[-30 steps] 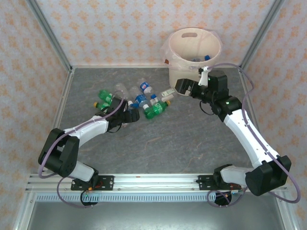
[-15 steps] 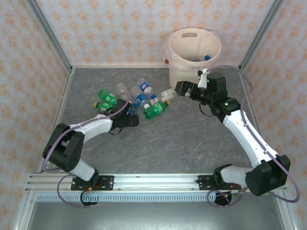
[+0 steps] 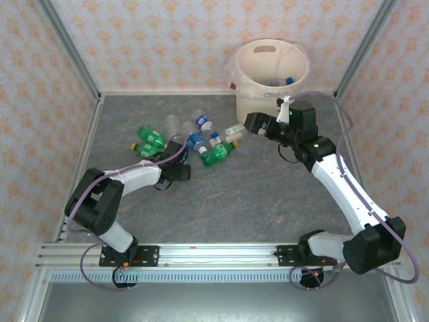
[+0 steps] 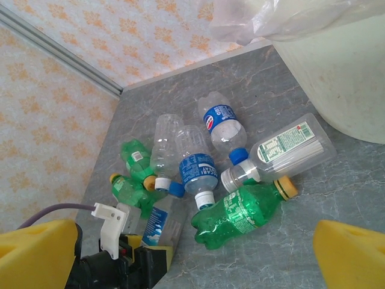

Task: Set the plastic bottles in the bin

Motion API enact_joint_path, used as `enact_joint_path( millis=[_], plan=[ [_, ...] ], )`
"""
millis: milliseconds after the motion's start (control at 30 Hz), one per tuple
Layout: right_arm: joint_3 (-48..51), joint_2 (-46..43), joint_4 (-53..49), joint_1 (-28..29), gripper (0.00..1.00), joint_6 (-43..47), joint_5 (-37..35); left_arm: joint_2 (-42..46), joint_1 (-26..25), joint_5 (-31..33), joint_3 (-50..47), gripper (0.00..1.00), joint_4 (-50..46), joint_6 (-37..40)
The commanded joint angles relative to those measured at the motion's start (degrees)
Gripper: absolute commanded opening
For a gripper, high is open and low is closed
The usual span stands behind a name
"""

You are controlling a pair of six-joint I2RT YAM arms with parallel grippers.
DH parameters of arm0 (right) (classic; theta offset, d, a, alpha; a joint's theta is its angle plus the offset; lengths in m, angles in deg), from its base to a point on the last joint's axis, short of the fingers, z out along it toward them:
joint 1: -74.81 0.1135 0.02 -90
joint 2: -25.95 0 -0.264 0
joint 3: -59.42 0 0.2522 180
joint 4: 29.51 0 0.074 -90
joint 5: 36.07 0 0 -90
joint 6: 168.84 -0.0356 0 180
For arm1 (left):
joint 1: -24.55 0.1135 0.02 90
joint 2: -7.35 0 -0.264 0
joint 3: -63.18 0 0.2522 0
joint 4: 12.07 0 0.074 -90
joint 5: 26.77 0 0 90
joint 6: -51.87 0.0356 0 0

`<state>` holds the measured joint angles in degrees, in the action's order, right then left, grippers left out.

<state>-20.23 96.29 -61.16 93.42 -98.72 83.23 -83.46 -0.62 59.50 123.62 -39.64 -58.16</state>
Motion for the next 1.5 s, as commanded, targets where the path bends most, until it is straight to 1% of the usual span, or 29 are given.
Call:
enact_joint_path(
  millis=[0, 233, 433, 500, 667, 833, 900, 933, 1100, 1167, 1200, 1300, 1400, 1467],
  plan=[
    [-1.3, 0.6, 1.4, 0.2, 1.0, -0.9, 1.6, 3.8, -1.2, 2.4, -0.6, 0.5, -2.2, -1.0],
    [-2.4, 2.5, 4.2, 0.3, 1.0, -3.6, 6.2, 12.0, -4.5, 3.5, 1.8, 0.48, -5.3, -2.9],
    [-2.2, 3.7, 11.5, 0.5, 1.0, -7.8, 13.3, 17.2, -7.0, 3.4, 6.3, 0.48, -7.6, -3.5],
    [-2.9, 4.7, 13.1, 0.8, 0.96, -8.1, 15.5, 18.4, -7.8, 3.3, 8.0, 0.48, -8.2, -3.4],
    [-5.6, 9.1, 14.5, 2.9, 0.78, -9.5, 19.4, 20.2, -10.1, 2.1, 11.3, 0.48, -8.3, -3.0],
    [-8.5, 13.1, 15.6, 6.6, 0.63, -10.5, 20.1, 19.8, -12.6, 1.9, 15.2, 0.48, -10.4, -2.1],
    [-9.5, 14.6, 16.1, 7.8, 0.59, -11.3, 20.1, 19.6, -13.8, 2.2, 16.3, 0.48, -11.4, -1.7],
    [-10.1, 15.3, 16.3, 8.2, 0.56, -11.7, 20.4, 19.7, -14.4, 2.4, 16.5, 0.48, -11.4, -1.7],
    [-12.6, 19.1, 15.4, 9.7, 0.52, -12.8, 21.4, 20.2, -16.3, 2.5, 16.4, 0.48, -11.0, -2.2],
    [-13.1, 19.9, 15.4, 10.2, 0.46, -12.9, 22.2, 20.2, -17.1, 2.7, 16.5, 0.48, -11.0, -2.5],
    [-13.2, 20.2, 15.4, 10.4, 0.46, -13.0, 22.1, 20.3, -17.4, 3.0, 16.4, 0.48, -11.0, -2.6],
    [-13.4, 20.8, 15.0, 10.9, 0.46, -12.9, 22.1, 20.5, -17.9, 3.6, 16.4, 0.48, -10.8, -3.0],
    [-13.3, 21.0, 13.9, 11.0, 0.49, -12.6, 21.8, 20.7, -18.2, 3.6, 16.9, 0.48, -10.6, -3.3],
    [-13.0, 20.9, 13.0, 11.0, 0.49, -12.4, 20.6, 20.6, -18.6, 3.7, 17.4, 0.48, -10.5, -3.4]
  ],
)
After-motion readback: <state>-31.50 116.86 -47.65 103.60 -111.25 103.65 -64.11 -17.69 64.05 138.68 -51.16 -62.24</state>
